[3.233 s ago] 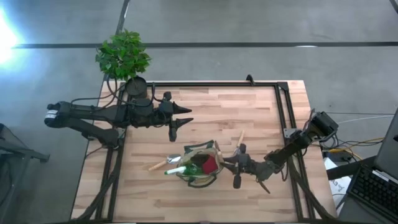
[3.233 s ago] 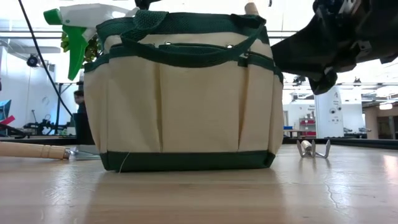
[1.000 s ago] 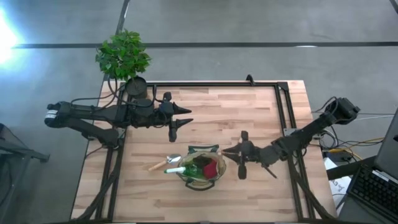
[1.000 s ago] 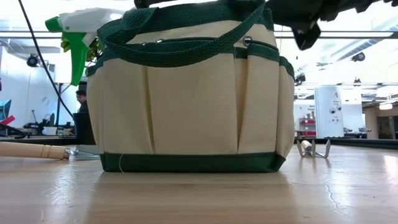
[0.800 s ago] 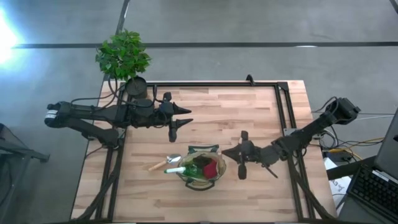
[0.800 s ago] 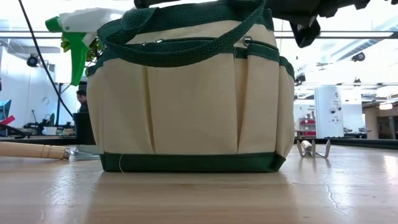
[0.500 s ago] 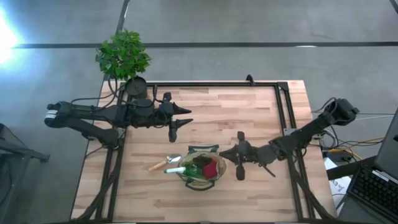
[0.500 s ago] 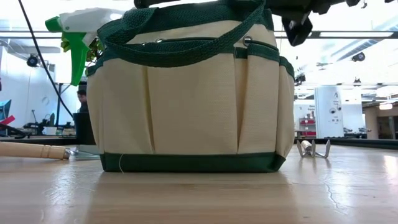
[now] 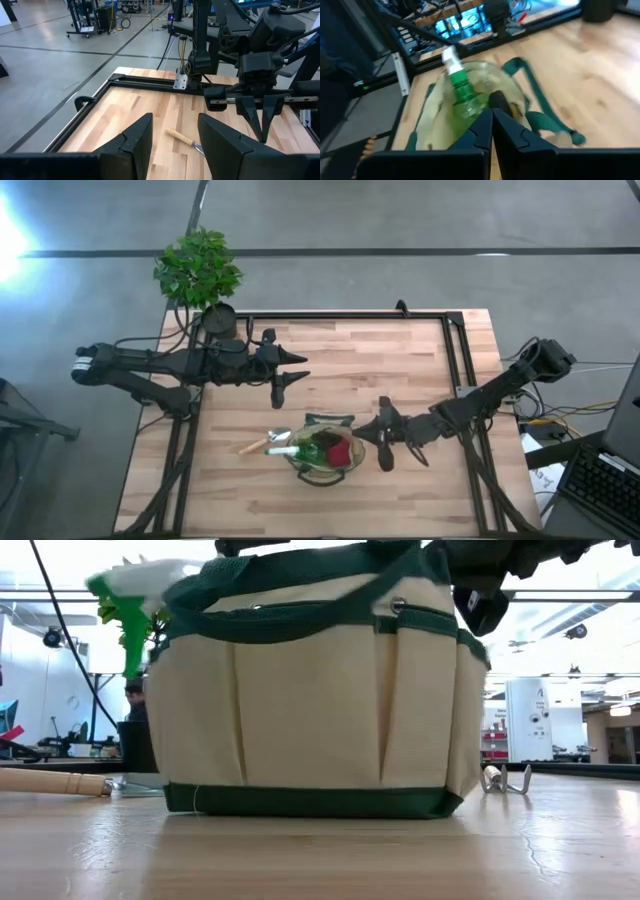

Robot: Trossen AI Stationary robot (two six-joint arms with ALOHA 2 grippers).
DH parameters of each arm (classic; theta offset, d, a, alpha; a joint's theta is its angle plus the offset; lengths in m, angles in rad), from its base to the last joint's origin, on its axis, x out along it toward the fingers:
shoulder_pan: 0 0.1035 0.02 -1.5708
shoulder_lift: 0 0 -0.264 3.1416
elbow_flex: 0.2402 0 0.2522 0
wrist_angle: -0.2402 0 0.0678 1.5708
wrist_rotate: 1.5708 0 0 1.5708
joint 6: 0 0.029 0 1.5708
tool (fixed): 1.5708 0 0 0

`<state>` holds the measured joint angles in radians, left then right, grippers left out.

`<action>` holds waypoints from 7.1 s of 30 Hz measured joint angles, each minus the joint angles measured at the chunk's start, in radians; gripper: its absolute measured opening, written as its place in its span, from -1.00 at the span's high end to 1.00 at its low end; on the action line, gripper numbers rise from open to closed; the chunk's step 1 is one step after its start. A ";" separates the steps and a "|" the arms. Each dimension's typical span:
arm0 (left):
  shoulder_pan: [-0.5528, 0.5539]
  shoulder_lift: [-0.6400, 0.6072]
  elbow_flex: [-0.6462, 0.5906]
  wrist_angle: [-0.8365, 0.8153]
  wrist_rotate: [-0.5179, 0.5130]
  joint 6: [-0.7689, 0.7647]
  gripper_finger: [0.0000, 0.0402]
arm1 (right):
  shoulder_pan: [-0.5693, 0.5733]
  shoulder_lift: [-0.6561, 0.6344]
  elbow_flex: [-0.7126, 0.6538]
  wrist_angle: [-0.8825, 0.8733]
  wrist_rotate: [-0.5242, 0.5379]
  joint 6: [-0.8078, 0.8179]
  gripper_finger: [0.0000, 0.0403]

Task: Pick & Place Garden tools in Gardening bag
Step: Put the right trowel into the gardening bag, then put the trowel into the gardening bag

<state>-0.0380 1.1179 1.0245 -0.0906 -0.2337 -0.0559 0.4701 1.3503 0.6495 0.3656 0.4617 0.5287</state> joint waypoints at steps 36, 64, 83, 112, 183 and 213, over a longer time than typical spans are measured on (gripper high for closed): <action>0.000 -0.026 0.000 -0.593 0.027 -0.282 0.20 | 0.010 -0.494 0.326 -1.422 0.075 0.307 0.96; 0.125 0.209 -0.164 -0.627 0.615 -0.289 0.20 | 0.009 -0.524 0.083 -1.164 0.040 0.311 0.96; 0.246 0.208 -0.423 -0.302 0.819 -0.322 0.20 | 0.009 -0.523 0.082 -1.133 0.009 0.308 0.96; 0.228 0.450 -0.374 -0.206 0.897 -0.277 0.20 | 0.009 -0.523 0.082 -1.124 0.008 0.293 0.96; -0.285 0.037 -0.286 0.661 0.422 0.097 1.00 | 0.009 -0.523 0.082 -1.123 0.036 0.226 0.96; -0.437 0.305 -0.371 0.975 0.129 0.075 1.00 | 0.009 -0.523 0.081 -1.121 0.037 0.192 0.96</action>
<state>-0.4753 1.4231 0.6534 0.8843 -0.1048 0.0195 0.4790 0.8272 0.7303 -0.7559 0.4984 0.7212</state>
